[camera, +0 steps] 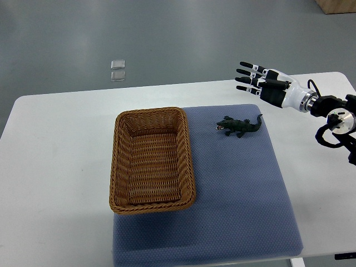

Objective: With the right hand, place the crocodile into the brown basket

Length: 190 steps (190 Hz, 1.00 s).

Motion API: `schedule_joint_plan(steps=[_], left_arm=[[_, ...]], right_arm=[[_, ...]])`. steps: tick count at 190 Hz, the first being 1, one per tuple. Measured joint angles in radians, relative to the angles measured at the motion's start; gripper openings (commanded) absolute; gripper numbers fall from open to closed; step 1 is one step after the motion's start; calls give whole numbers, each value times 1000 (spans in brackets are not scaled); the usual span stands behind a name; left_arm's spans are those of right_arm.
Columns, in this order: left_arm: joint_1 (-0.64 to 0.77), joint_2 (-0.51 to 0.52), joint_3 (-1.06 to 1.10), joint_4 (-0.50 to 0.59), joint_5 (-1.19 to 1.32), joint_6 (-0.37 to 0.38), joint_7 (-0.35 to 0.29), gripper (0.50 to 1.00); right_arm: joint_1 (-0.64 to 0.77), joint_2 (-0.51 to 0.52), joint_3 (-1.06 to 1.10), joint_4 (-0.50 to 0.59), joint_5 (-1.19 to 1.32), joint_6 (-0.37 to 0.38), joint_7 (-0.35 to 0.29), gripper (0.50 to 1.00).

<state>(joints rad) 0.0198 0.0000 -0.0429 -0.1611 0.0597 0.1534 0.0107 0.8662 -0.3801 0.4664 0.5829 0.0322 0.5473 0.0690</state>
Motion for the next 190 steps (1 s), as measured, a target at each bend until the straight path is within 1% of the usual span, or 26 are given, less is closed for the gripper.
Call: schedule_joint_plan(steps=[83, 94, 112, 139, 166, 190], left_arm=[[-1, 0, -2, 7, -1, 2, 0, 1000], [-2, 0, -2, 9, -1, 2, 0, 1000], [-2, 0, -2, 12, -1, 2, -1, 1000], [-2, 0, -2, 13, -1, 2, -1, 1000], [-2, 0, -2, 13, -1, 2, -1, 1000], [-2, 0, -2, 12, -1, 2, -1, 1000]], right_arm=[[2, 0, -3, 0, -29, -5, 8, 928], [3, -1, -3, 1, -83, -3, 36, 926], [8, -4, -2, 3, -219, -8, 102, 924], [33, -4, -1, 9, -478, -54, 183, 921], [61, -4, -1, 10, -762, -107, 246, 921], [85, -2, -5, 11, -968, -140, 273, 921]])
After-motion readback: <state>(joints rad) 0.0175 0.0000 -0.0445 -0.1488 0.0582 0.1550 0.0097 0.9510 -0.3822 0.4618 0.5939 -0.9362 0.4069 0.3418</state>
